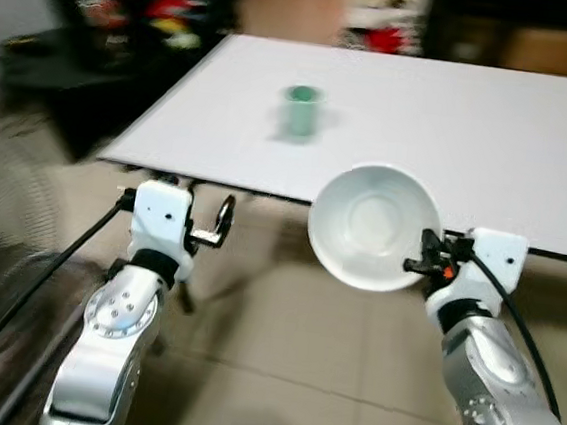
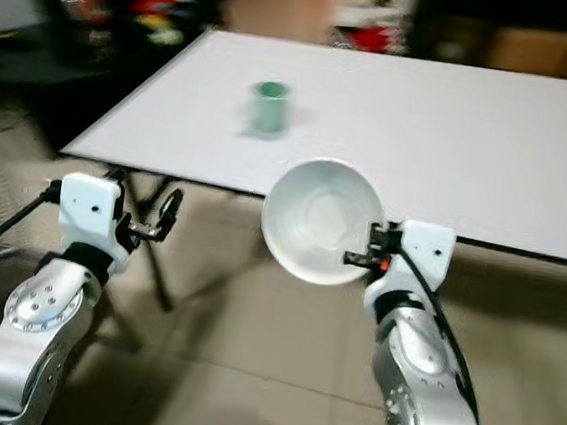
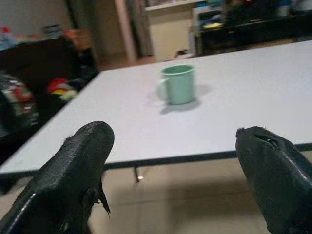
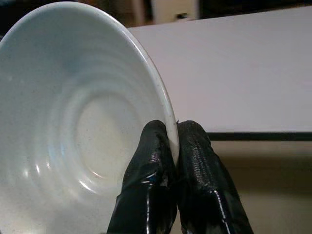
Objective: Setting the table
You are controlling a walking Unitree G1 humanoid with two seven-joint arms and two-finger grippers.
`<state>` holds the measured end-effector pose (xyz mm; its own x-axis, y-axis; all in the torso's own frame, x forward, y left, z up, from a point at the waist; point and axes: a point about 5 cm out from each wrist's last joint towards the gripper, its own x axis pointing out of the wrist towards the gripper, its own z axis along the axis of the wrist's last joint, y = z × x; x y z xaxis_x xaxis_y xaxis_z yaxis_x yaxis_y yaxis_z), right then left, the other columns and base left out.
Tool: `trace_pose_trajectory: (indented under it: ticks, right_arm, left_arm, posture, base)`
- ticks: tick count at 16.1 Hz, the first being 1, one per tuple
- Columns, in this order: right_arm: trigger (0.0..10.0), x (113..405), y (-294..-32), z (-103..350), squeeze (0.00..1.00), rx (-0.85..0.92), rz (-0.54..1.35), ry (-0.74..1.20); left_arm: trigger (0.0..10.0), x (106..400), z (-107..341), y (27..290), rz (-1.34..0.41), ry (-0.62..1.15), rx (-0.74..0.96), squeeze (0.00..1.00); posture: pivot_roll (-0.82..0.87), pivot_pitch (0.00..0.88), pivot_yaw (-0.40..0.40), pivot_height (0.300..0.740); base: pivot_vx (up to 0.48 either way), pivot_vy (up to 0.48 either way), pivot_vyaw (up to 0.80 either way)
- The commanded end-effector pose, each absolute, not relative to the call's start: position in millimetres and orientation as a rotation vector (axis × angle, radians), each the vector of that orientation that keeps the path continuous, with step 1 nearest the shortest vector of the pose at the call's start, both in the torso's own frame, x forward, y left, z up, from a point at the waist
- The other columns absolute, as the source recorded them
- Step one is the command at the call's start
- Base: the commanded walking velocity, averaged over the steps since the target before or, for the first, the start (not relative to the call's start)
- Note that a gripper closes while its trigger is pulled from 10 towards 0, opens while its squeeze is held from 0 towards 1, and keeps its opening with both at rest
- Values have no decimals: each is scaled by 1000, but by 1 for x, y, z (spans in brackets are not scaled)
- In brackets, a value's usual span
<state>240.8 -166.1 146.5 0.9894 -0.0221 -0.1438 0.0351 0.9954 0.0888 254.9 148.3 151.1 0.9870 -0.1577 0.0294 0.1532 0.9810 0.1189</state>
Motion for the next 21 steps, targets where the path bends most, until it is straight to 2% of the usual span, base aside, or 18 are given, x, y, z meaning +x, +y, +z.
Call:
trace_pose_trajectory:
  ticks: [1,2,3,8,13,19,21]
  right_arm:
    - [10000,248,-159,157,0,74,19,88]
    - [10000,249,-156,159,0,-3,67,82]
    - [10000,249,-154,159,0,-7,80,81]
    - [10000,249,-150,159,0,85,133,102]
    - [10000,250,-157,158,0,140,95,119]
    - [10000,252,-159,157,0,219,79,144]
    - [10000,252,-160,156,0,224,74,153]
  left_arm:
    - [10000,255,153,153,-144,-43,121,0]
    - [10000,255,152,153,-144,-42,123,0]
    - [10000,254,152,152,-152,-43,124,0]
    - [10000,251,147,153,-139,-30,109,0]
    - [10000,245,138,157,-127,-2,76,0]
    - [10000,245,138,156,-139,-9,76,0]
    - [10000,246,139,156,-151,-14,79,0]
  posture:
    - [-28,0,70,740]
    - [-27,0,67,740]
    - [-27,0,62,740]
    - [-34,0,44,740]
    - [-43,0,37,740]
    - [-41,0,37,740]
    - [-40,0,40,740]
  base:
    - [360,0,0]
    - [356,0,0]
    - [360,0,0]
    - [363,0,0]
    - [368,0,-765]
    - [374,0,-70]
    - [382,0,-659]
